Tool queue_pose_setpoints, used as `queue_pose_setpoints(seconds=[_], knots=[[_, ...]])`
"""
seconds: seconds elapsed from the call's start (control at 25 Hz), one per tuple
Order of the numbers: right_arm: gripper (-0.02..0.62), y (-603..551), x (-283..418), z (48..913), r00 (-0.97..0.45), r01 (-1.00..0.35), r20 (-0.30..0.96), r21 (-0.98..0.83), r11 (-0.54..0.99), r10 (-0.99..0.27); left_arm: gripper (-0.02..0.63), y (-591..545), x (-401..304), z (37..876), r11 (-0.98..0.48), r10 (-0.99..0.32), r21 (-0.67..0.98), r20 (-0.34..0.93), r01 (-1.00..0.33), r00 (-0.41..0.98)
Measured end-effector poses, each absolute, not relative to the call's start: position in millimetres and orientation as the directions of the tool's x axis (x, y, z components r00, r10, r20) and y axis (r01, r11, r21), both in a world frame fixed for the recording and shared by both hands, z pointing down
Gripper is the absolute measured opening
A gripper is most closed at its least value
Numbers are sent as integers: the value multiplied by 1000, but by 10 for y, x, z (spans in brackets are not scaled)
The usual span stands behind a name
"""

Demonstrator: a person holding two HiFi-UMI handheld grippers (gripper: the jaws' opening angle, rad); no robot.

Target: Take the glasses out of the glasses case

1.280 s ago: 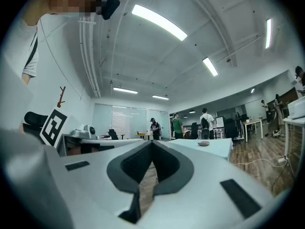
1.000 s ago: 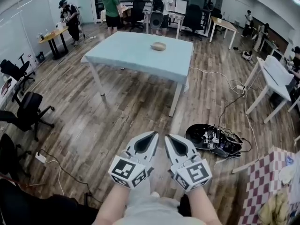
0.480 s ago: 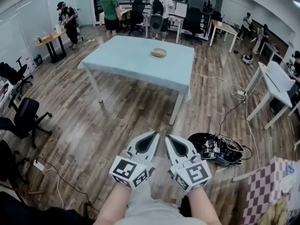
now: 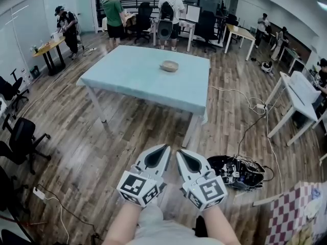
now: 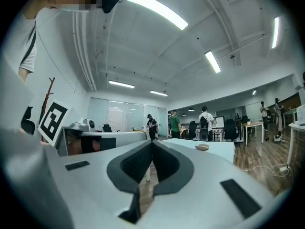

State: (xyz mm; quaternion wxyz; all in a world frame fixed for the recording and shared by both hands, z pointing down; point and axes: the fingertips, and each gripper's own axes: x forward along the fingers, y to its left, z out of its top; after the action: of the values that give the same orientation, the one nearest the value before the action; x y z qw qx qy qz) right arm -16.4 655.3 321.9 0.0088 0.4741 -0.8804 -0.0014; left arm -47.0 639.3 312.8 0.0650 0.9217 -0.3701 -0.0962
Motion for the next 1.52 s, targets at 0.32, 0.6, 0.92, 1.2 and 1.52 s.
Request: queue_pose_setpoints(seconds=[0.32, 0.6, 0.92, 1.2, 1.52], knots=[[8, 5668, -230, 3154, -527, -850, 13, 13, 527, -850, 8, 5495, -535, 3056, -734, -677, 182, -128, -654, 725], [8, 5039, -231, 3107, -493, -870, -7, 4, 493, -870, 9, 4893, -549, 3029, -753, -657, 175, -126, -635, 744], [8, 4593, -366, 3164, -464, -886, 1, -7, 464, -886, 9, 4503, -636, 3102, -765, -640, 186, -121, -616, 758], [8, 4406, -372, 3230, -461, -887, 8, -10, 461, -887, 8, 4287, -696, 3203, -756, -649, 206, -114, -621, 752], [8, 4095, -339, 3339, -456, -890, 12, -20, 455, -890, 8, 3930, -702, 3255, -747, -660, 200, -115, -634, 742]])
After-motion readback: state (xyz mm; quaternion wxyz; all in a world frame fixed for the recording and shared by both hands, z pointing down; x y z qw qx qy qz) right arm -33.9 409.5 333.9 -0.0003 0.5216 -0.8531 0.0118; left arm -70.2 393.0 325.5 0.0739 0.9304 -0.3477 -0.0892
